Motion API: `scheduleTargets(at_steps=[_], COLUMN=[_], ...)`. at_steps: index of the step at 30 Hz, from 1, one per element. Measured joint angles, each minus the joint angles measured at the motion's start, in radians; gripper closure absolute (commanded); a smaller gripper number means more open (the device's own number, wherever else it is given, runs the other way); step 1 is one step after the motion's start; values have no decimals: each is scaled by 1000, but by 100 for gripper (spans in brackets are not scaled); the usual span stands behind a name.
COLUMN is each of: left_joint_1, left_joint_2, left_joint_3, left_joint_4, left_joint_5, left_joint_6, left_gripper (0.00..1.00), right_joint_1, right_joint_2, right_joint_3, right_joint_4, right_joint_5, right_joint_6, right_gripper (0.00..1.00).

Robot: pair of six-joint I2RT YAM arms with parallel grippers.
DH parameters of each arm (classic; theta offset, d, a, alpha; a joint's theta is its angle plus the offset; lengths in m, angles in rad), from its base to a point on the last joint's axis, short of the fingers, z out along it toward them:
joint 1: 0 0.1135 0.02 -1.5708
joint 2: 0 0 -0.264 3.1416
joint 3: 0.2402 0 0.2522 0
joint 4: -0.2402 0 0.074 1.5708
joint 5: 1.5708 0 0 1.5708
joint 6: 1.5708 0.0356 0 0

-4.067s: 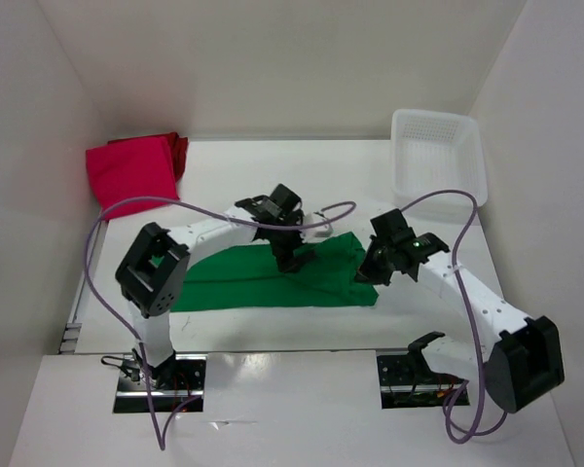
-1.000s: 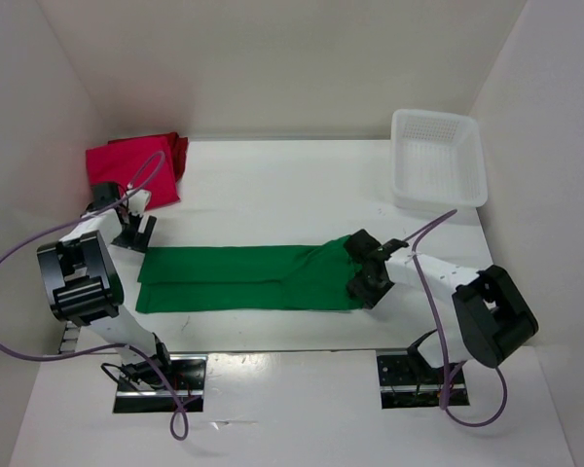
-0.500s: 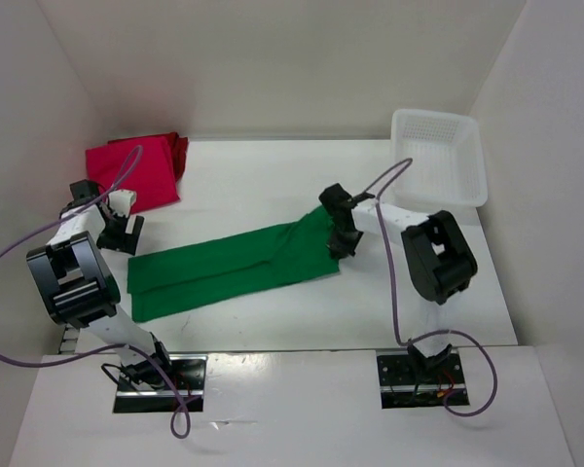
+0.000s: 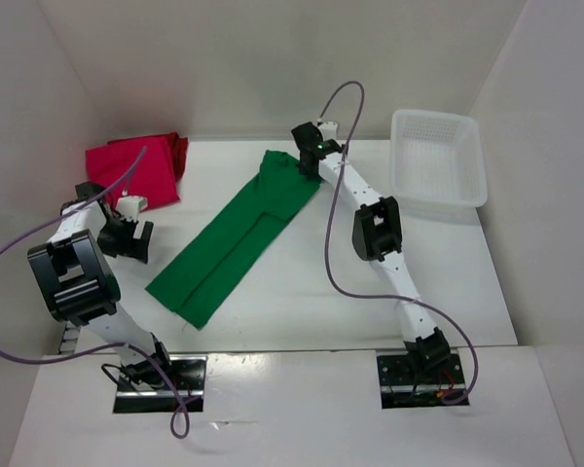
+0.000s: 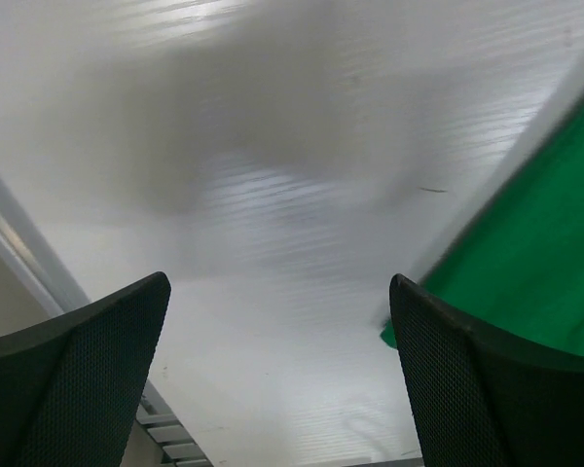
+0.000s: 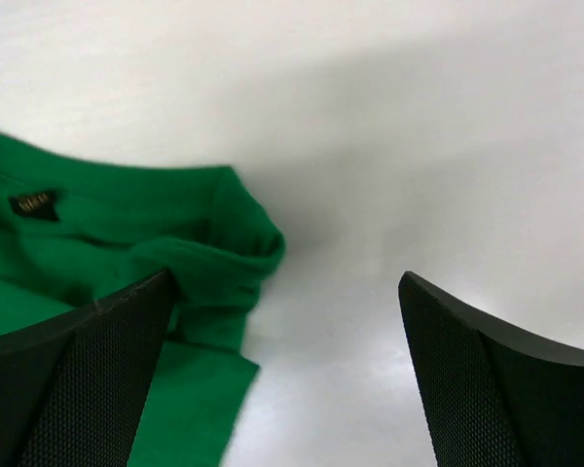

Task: Fold and stack the t-shirts
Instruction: Rotate the tshirt 90 degrees

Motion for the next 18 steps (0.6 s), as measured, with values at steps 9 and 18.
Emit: scheduleTargets(at_steps=[9, 18], left_joint_1=[-128, -25], left_joint_2=[-37, -322], left_joint_3=[-38, -94], left_joint_4=[-22, -26], left_joint_5=[13, 62], left_joint_6=[-29, -103], left_gripper=[0, 0], right_joint_1=[50, 516], right_joint_2=[-225, -1183], right_joint_3=[-64, -1044], right_joint_4=[-149, 122], right_joint_5=[153, 114], right_joint_6=[-98, 25], right_gripper=[0, 0])
